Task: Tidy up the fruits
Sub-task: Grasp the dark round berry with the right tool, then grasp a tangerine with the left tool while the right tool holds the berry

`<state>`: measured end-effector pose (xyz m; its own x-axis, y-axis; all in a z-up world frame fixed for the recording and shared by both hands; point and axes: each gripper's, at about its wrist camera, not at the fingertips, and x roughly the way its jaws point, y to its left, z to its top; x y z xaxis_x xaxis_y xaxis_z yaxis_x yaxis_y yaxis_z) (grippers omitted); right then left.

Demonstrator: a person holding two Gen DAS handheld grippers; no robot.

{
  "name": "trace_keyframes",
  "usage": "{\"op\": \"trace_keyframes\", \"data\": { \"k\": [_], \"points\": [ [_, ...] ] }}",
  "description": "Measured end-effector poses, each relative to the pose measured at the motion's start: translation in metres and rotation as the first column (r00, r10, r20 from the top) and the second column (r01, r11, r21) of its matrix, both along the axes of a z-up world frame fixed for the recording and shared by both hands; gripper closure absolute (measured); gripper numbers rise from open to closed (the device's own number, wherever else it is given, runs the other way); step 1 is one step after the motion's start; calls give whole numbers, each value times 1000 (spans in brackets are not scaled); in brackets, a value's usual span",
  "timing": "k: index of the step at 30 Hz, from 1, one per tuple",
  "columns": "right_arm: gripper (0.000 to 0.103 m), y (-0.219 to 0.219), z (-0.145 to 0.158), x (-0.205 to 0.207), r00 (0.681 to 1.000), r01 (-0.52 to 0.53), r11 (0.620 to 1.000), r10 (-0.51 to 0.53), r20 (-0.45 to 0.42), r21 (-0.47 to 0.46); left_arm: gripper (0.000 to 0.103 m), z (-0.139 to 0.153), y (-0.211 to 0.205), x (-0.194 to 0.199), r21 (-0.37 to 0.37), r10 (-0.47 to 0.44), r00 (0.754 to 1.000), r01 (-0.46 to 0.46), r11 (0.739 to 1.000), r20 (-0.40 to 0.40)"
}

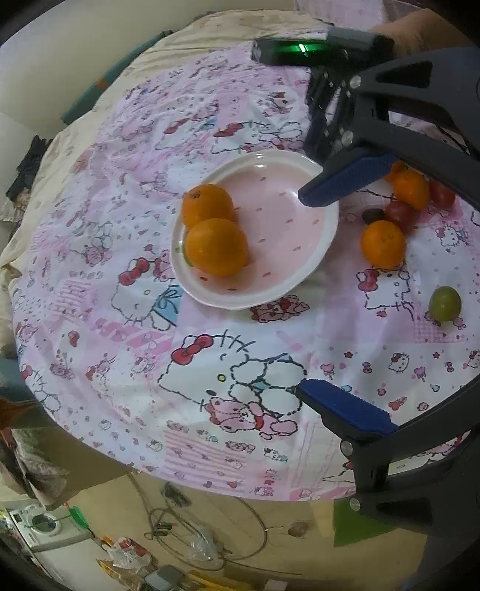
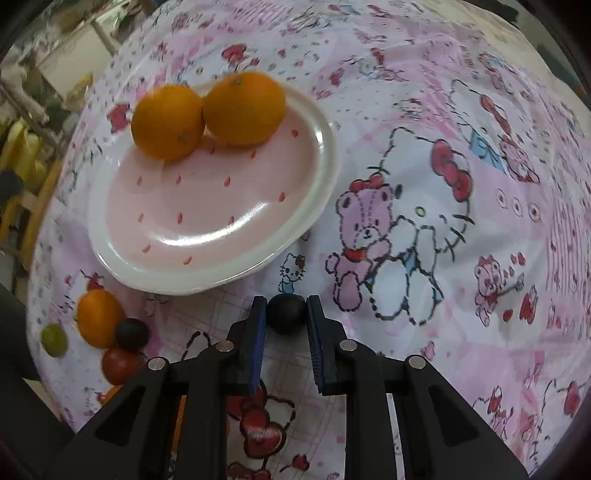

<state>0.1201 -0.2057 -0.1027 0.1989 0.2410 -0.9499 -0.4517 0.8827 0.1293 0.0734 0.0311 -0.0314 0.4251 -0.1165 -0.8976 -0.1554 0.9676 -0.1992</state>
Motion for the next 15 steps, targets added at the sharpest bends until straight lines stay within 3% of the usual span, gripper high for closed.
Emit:
{"op": "trace_keyframes", "data": {
  "k": [3,9,15],
  "points": [
    [81,-9,11,-4,1000,27,999,-27,-1,37,10,-4,-5,-2,31,-21,999,22,999,-28],
    [81,-28,44,-6,993,98,988,-105,58,116,11,-27,-29,-11,0,-128,981,129,992,-147],
    [81,-39,59,-2,983,154,973,-168,72,171,32,-58,-54,-14,-32,-212,941,211,977,-264]
  ]
}}
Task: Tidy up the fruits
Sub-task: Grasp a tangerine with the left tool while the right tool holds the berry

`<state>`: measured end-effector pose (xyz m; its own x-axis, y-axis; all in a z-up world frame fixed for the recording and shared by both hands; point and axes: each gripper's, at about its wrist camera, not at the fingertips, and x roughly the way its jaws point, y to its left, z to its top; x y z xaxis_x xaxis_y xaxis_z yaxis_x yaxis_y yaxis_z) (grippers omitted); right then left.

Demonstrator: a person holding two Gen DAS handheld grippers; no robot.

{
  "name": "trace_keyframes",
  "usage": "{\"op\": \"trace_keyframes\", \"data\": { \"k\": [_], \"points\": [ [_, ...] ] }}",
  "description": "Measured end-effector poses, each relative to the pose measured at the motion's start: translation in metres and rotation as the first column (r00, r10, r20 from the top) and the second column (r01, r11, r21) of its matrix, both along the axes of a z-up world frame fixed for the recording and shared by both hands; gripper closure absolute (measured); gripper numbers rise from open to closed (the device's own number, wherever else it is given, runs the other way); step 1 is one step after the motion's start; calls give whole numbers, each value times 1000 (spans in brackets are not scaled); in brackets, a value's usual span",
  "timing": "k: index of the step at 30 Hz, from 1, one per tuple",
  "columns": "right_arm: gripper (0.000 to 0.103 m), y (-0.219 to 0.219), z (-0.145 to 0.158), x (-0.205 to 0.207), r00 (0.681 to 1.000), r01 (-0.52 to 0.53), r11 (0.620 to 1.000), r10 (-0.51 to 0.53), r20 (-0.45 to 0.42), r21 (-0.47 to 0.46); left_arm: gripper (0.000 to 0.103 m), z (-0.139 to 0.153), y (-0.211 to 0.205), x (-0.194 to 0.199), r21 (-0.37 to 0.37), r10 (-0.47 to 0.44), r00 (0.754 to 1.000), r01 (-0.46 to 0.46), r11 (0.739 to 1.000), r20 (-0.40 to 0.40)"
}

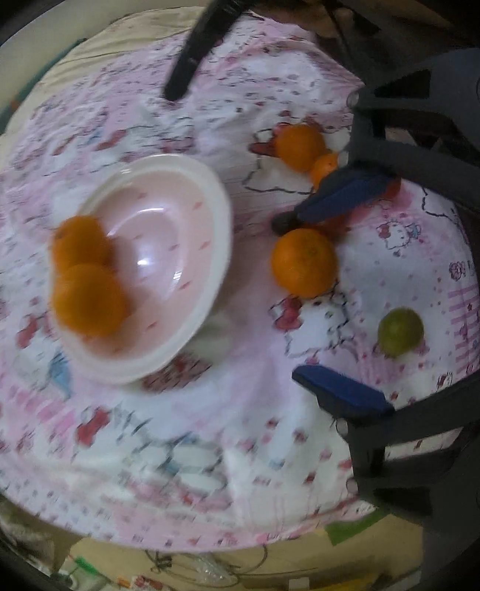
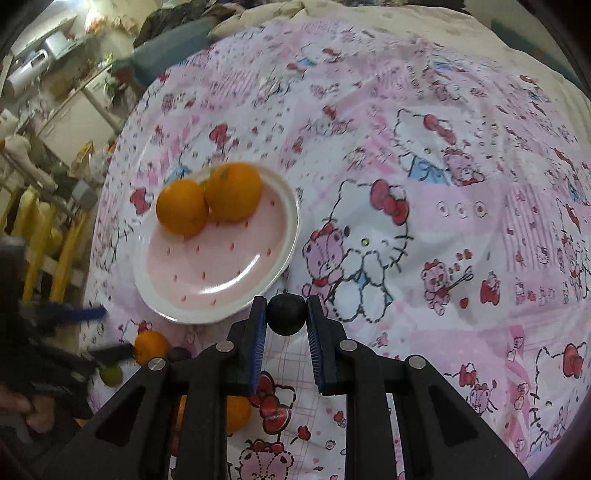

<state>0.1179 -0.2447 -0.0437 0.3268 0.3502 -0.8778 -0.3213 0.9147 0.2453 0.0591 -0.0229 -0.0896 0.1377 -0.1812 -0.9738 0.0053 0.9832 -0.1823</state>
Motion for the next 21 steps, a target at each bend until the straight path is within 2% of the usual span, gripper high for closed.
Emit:
{"op": "trace_keyframes", "data": {
  "k": [6,8,10,21],
  "points": [
    [81,-2,4,1,1000,-5,1000,5,7,-7,38,-13,-15,1,26,-33,999,34,999,-40],
    [81,-3,4,0,1000,-4,1000,4,8,-7,47,-14,-18,-1,6,-42,998,43,999,-42],
    [81,-5,5,0,1000,-1,1000,1,11,-7,65,-14,-21,0,-21,-54,998,53,998,-44],
    [81,-3,5,-2,1000,-1,1000,1,13,-9,66,-10,-15,-7,-26,-67,997,67,997,-26]
  ]
}}
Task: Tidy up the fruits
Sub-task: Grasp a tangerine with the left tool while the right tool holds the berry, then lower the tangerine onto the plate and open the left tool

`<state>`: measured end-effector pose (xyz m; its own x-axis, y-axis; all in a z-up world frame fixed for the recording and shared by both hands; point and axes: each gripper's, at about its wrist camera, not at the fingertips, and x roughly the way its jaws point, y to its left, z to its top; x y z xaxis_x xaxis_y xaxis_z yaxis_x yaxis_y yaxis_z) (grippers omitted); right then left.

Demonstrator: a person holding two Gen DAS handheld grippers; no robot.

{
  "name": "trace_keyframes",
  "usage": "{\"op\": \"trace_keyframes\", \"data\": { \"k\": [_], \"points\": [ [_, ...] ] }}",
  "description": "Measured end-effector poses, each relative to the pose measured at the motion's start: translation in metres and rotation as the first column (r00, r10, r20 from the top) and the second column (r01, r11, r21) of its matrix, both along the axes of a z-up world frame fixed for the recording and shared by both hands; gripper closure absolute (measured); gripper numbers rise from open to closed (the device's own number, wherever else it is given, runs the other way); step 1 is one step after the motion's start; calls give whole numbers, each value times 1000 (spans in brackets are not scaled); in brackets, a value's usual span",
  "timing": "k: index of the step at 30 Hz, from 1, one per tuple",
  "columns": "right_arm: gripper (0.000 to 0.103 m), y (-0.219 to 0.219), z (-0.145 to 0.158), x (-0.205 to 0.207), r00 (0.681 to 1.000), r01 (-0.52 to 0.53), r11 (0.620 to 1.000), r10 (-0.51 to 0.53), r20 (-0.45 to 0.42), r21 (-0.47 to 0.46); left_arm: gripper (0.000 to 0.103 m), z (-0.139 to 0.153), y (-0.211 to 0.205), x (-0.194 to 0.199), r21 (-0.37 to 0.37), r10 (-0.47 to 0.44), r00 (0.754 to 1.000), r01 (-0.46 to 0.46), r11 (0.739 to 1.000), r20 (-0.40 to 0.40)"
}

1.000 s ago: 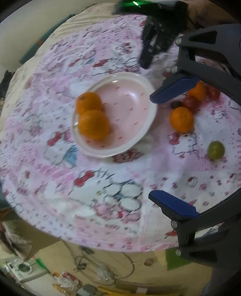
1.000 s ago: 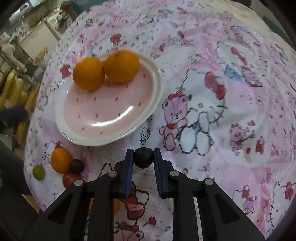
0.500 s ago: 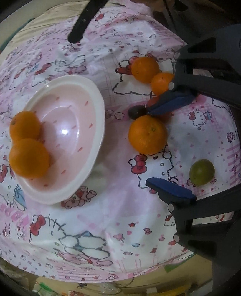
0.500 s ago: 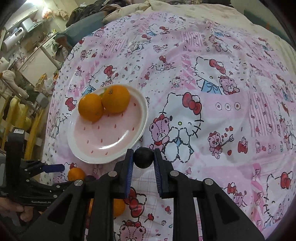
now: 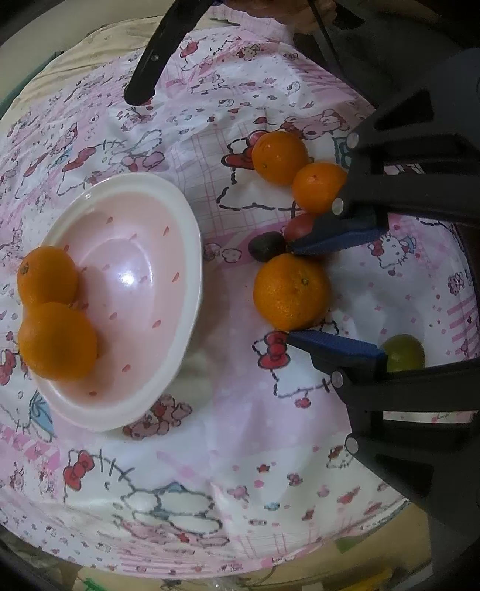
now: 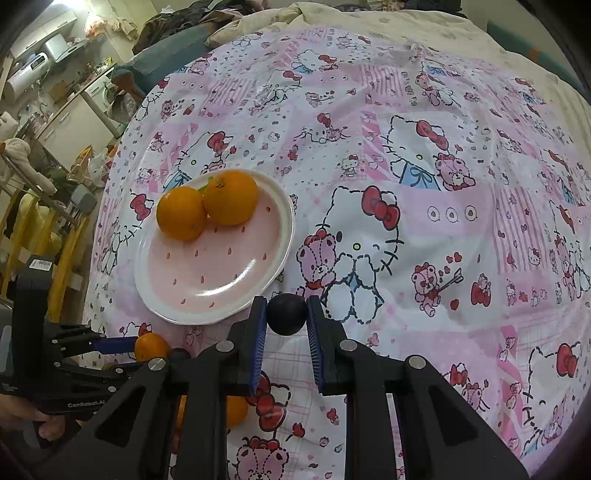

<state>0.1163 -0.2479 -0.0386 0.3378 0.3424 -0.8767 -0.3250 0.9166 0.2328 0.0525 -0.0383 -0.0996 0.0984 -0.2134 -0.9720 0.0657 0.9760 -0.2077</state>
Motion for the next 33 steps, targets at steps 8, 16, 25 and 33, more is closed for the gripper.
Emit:
{"op": "trace_keyframes", "data": {
  "k": [8,16,25,33],
  "points": [
    [81,4,4,1,1000,-3,1000,3,8,17,67,31,28,1,-49,83,993,-79,996,89],
    [80,14,8,12,1000,-8,999,8,10,51,67,60,62,24,-51,184,966,-177,983,184],
    [80,31,-2,32,1000,-13,996,14,-10,86,67,45,41,61,-8,120,980,-121,993,157],
    [80,41,-20,50,999,-13,997,17,-47,78,66,27,22,79,15,65,988,-68,998,140]
  ]
}}
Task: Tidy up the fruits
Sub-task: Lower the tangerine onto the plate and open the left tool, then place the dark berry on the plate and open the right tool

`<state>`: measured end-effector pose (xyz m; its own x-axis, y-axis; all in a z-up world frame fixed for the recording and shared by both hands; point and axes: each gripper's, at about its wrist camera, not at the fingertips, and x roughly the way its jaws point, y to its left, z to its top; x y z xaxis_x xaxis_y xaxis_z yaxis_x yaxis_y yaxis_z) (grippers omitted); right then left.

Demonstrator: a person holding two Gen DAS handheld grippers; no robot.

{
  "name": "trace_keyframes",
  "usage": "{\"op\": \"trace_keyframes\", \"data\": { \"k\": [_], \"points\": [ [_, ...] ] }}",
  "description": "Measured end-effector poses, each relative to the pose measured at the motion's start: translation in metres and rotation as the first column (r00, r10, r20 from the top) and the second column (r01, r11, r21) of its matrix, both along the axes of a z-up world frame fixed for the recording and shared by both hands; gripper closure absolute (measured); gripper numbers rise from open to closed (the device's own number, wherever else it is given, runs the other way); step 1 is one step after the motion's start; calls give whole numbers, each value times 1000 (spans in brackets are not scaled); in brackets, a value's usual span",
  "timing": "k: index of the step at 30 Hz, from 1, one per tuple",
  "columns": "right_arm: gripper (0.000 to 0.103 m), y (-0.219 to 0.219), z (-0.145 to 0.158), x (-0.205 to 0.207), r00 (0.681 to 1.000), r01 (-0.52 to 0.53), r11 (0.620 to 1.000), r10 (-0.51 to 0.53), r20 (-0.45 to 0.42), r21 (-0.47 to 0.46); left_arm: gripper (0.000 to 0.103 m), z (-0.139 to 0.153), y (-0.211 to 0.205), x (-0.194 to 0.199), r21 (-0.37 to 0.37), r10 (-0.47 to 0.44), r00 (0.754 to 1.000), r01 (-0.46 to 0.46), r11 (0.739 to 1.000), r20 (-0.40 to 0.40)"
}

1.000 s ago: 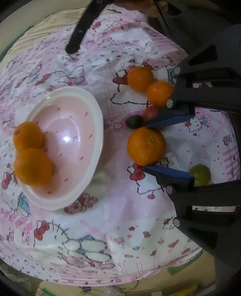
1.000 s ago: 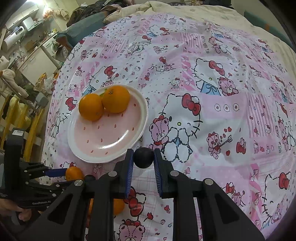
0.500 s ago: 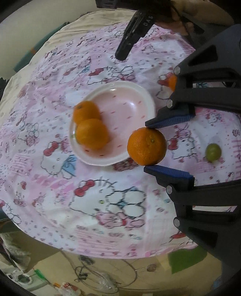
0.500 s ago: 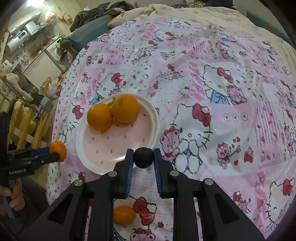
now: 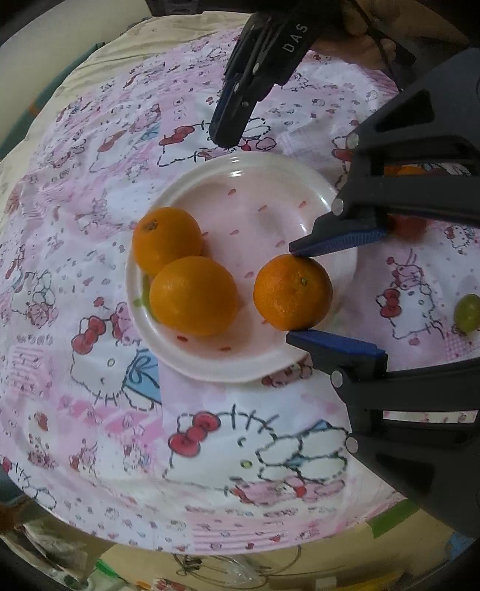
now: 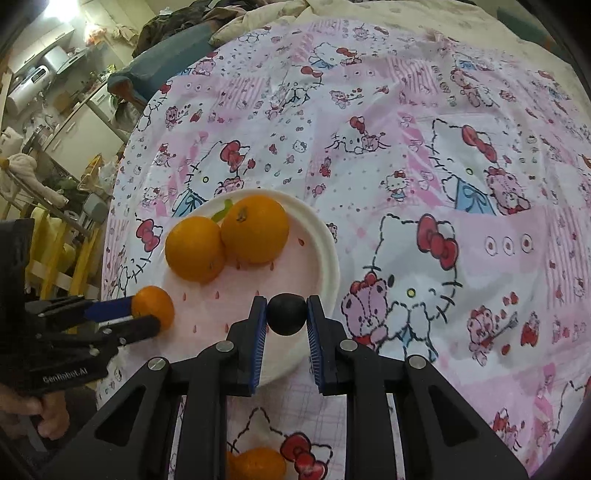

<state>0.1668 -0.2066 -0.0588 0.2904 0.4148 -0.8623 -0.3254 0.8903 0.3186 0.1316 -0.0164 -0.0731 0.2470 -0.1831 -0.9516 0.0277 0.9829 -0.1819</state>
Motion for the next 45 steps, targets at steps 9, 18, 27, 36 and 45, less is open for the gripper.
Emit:
{"op": "trace_keyframes", "data": {
  "k": [9,18,27,36,45],
  "points": [
    [80,5,-20,14,998,-13,1000,14,-56,16,66,-20,-14,18,-1,-11,999,11,1000,-35],
    [80,-1,-27,20,996,-4,999,7,-86,45,66,-27,-26,29,-19,-9,999,8,1000,-47],
    [80,-3,-29,22,995,0,998,5,-95,56,65,-28,-27,33,-40,9,999,-10,999,-43],
    [79,-3,-29,23,996,-1,998,6,-91,56,65,-21,-24,29,-54,-3,1000,2,999,-10],
    [77,-5,-20,24,998,8,997,-2,-66,81,39,-6,-31,25,-35,-48,997,50,998,55]
  ]
}}
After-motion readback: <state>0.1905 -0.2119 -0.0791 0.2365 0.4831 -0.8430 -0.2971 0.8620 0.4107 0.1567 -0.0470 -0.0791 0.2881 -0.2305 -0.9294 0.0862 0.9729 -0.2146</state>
